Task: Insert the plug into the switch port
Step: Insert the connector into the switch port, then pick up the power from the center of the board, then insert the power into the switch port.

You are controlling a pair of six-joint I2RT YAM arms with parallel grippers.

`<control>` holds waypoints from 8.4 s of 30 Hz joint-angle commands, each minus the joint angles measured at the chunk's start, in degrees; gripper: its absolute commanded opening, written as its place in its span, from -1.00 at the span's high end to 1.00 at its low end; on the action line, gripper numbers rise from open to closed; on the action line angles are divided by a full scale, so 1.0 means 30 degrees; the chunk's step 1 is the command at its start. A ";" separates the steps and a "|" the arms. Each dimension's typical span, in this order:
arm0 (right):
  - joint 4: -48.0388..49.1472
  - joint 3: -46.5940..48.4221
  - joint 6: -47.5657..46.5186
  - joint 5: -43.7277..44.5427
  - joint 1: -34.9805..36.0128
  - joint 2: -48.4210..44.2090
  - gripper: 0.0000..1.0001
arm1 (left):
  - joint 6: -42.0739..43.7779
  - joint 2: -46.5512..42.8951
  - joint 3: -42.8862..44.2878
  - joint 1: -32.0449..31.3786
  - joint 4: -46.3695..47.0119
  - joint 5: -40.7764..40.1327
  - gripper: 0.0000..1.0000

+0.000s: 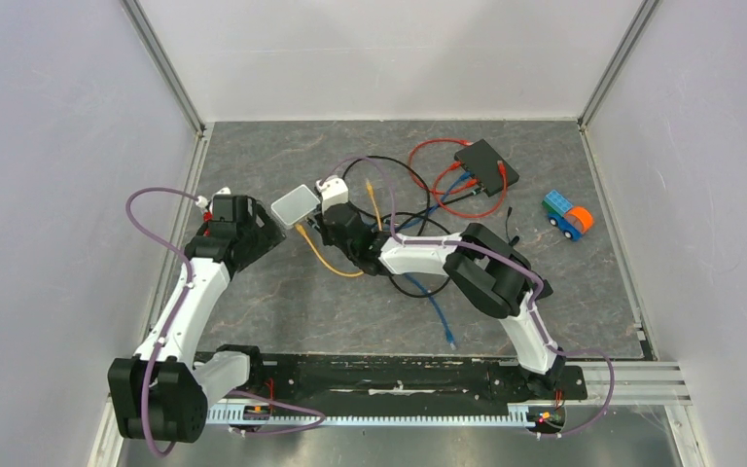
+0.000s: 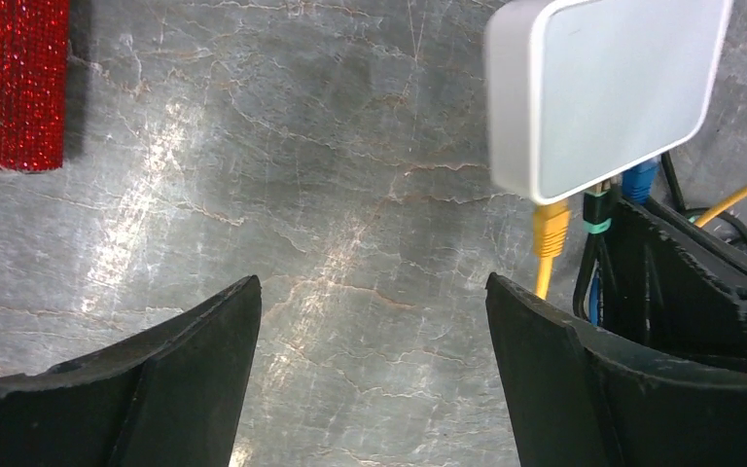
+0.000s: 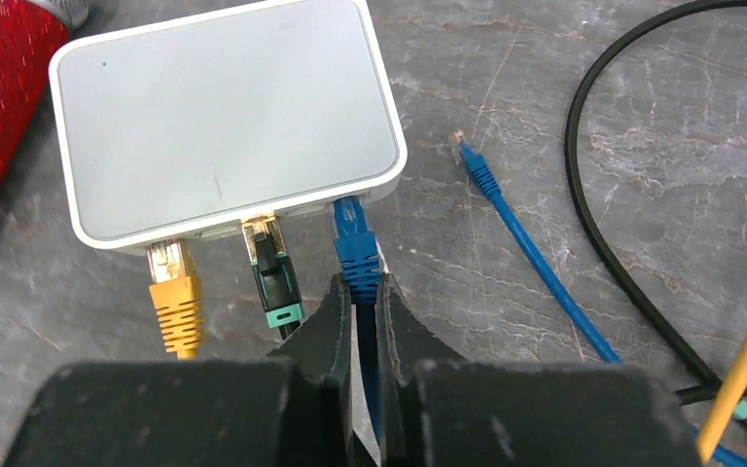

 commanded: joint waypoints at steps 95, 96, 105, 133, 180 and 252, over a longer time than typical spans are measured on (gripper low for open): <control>-0.8567 -0.8646 -0.3299 -0.8645 -2.0077 -0.6467 0.90 | 0.4065 -0.3411 -0.1149 -0.4303 0.1180 0.9876 -0.64; -0.8424 -0.8764 -0.3505 -0.8902 -2.0077 -0.6579 0.98 | 0.3877 -0.3352 -0.1060 -0.4294 0.1165 1.0065 -0.63; -0.5685 -1.0136 -0.7655 -1.1973 -1.7849 -1.0098 1.00 | 0.2016 -0.1372 0.0057 -0.4294 0.2289 1.0731 -0.53; -0.3906 -1.0881 -1.3491 -1.8646 -0.9158 -1.2562 1.00 | -0.1786 0.7635 0.2792 -0.6414 1.0988 1.6005 -0.40; 0.0371 -1.4681 -1.3154 -1.8273 -0.7798 -1.3758 0.52 | -0.5875 1.0946 0.0041 -0.7789 1.6684 1.7279 0.95; 0.3637 -1.6115 -0.8850 -1.5868 -0.8611 -1.7045 1.00 | -0.7699 1.3967 0.6134 -0.7239 0.3407 -0.5057 0.28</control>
